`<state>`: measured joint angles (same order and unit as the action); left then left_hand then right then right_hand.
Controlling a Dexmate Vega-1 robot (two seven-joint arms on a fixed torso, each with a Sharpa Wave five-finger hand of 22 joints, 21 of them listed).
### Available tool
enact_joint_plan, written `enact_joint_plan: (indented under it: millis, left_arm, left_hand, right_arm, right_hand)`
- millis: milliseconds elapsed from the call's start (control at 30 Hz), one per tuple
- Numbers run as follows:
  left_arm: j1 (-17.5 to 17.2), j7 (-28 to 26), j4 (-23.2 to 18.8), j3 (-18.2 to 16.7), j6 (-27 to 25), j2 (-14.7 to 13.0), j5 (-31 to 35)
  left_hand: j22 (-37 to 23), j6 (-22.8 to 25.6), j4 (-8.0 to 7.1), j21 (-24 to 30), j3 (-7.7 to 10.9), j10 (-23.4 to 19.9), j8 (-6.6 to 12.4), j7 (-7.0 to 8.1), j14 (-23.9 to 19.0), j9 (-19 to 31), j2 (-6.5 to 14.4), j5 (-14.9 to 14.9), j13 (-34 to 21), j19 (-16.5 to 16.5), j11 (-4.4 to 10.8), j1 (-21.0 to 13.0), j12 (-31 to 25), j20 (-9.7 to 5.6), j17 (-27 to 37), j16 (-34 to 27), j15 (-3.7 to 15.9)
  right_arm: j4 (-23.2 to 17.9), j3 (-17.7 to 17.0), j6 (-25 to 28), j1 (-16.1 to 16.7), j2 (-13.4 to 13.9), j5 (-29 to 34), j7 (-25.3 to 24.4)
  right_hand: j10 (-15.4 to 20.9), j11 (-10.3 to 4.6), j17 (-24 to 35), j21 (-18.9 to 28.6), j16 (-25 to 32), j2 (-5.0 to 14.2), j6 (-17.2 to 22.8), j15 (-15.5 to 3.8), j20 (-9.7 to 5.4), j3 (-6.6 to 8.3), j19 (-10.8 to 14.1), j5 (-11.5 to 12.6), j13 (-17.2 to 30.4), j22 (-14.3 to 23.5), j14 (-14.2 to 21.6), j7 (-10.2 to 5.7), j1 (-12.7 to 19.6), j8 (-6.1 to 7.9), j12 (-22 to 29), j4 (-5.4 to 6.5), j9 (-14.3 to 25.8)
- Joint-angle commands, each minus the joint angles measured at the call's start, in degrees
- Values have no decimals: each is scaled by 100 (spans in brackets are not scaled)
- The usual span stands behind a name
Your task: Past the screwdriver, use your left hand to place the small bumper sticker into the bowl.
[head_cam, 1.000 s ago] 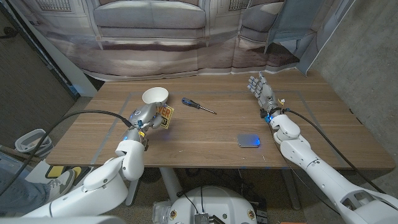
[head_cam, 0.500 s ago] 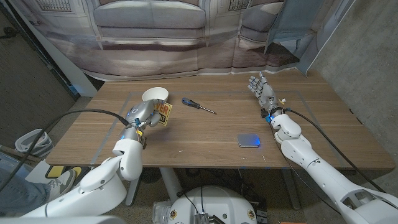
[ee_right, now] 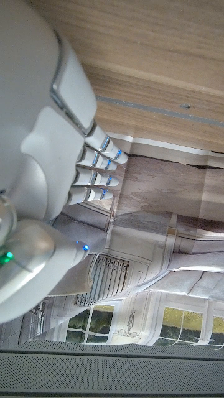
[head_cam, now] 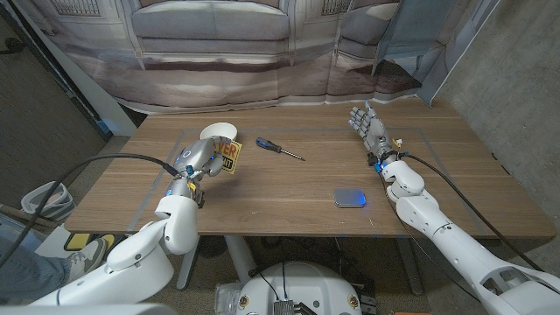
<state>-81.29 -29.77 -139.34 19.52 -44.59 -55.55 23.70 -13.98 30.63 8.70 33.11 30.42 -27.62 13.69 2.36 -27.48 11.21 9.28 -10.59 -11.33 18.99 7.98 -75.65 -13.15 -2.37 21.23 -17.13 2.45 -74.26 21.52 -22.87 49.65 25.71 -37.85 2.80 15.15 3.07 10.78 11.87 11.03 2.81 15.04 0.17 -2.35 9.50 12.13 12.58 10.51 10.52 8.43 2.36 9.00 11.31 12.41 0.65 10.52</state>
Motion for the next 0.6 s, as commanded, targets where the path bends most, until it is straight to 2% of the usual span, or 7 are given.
enact_joint_plan:
  millis: [33,600]
  left_arm:
    - [-125,58,-86,-182,20,-39,-64]
    - [-212,86,-225,-320,-117,-108,-19]
  left_hand:
    - [-30,32,-42,58,8,-36,-24,12,-61,12,-65,13,-9,-26,5,3,7,-35,31,2,465]
    - [-32,45,-44,132,0,-39,-42,18,-74,12,-73,13,-9,-57,5,9,24,-44,69,24,468]
  right_arm:
    - [-30,-1,24,46,7,-46,25]
    - [-53,-12,13,43,35,-40,45]
  right_hand:
    - [45,2,19,2,4,43,30,7,-119,-22,55,-8,24,22,64,35,29,-6,-1,-6,24]
    - [50,10,18,4,2,50,32,7,-111,-22,66,-10,24,22,67,39,37,-6,0,-12,24]
